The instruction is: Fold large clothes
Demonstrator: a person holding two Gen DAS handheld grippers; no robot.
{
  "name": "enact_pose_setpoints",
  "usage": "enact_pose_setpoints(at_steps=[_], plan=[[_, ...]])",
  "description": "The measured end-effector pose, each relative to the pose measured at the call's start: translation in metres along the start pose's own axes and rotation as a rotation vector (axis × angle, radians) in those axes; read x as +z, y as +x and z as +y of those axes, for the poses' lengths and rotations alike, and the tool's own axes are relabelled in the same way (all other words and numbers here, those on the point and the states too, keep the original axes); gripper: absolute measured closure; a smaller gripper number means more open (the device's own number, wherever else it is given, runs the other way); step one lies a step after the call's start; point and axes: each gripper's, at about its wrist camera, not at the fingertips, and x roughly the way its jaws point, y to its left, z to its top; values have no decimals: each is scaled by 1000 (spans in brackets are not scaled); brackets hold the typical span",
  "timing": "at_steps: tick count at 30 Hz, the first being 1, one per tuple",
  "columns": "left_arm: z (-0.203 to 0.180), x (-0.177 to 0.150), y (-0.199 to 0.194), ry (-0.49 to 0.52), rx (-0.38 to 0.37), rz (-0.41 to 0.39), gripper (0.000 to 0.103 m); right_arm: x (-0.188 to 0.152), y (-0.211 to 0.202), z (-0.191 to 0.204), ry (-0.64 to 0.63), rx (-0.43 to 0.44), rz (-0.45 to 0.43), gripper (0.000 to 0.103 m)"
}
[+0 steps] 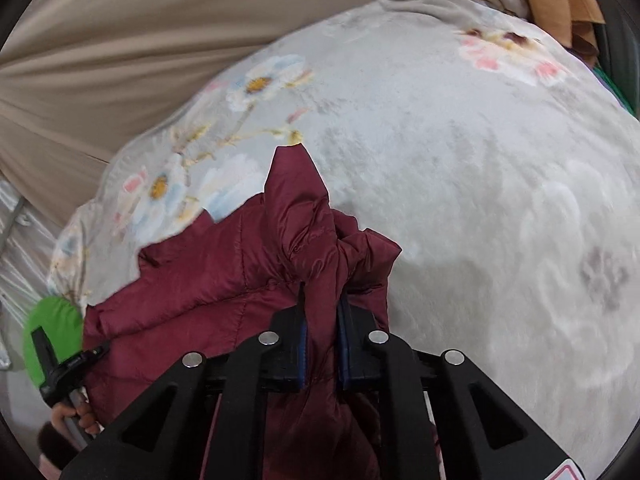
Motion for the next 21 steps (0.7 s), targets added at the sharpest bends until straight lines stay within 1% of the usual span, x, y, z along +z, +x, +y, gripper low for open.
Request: enact_pose_setpoints(at_steps=[1,2,3,4,5,6,7,8,9,10,11,13,14,15,16,17,18,19,21], plan=[[-1,-1,1,-14,17,-5,73,-1,11,-4,7,-38,30,78],[-2,-2,-3,-23,29,-11,73,-1,8,-5,21,-69,13,78],[-6,-2,-14,-32,57,-24,73,0,-1,-3,25,-90,-18,78],[-10,-4,-29,-31,87,-49,73,2,-16,3,15,-118,-67,77],[-11,-9,-42,-30,99,-72,73,4,-38,14,-30,-144,-132,76],[-18,-13,-63,-16,121,-116,73,4,-52,26,-76,-150,-170,76],[-27,-17,-78,10,141,-150,73,3,-64,39,-123,-138,-193,77],[-37,-20,-88,37,144,-168,73,0,-73,58,-179,-101,-200,79],[-54,-23,-96,87,121,-185,73,-7,-77,75,-224,-59,-192,81],[-69,-27,-97,124,92,-182,73,-14,-75,94,-265,-16,-174,83],[-84,-31,-94,160,54,-158,73,-29,-68,120,-324,44,-128,84],[-118,-43,-74,224,-33,-68,73,-58,-50,155,-409,113,-52,90],[-134,-55,-59,265,-49,-23,73,-76,-36,171,-456,137,-11,91],[-140,-63,-49,293,-48,5,73,-90,-23,179,-489,139,26,92],[-144,-72,-38,314,-39,36,72,-101,-11,181,-511,126,62,95],[-143,-79,-29,320,-27,62,72,-112,0,174,-527,90,90,96],[-136,-85,-23,315,-15,70,72,-115,4,163,-528,54,92,102],[-127,-88,-22,304,-2,68,73,-116,6,148,-506,20,91,103],[-98,-87,-27,266,48,54,73,-105,1,93,-368,-50,80,103]])
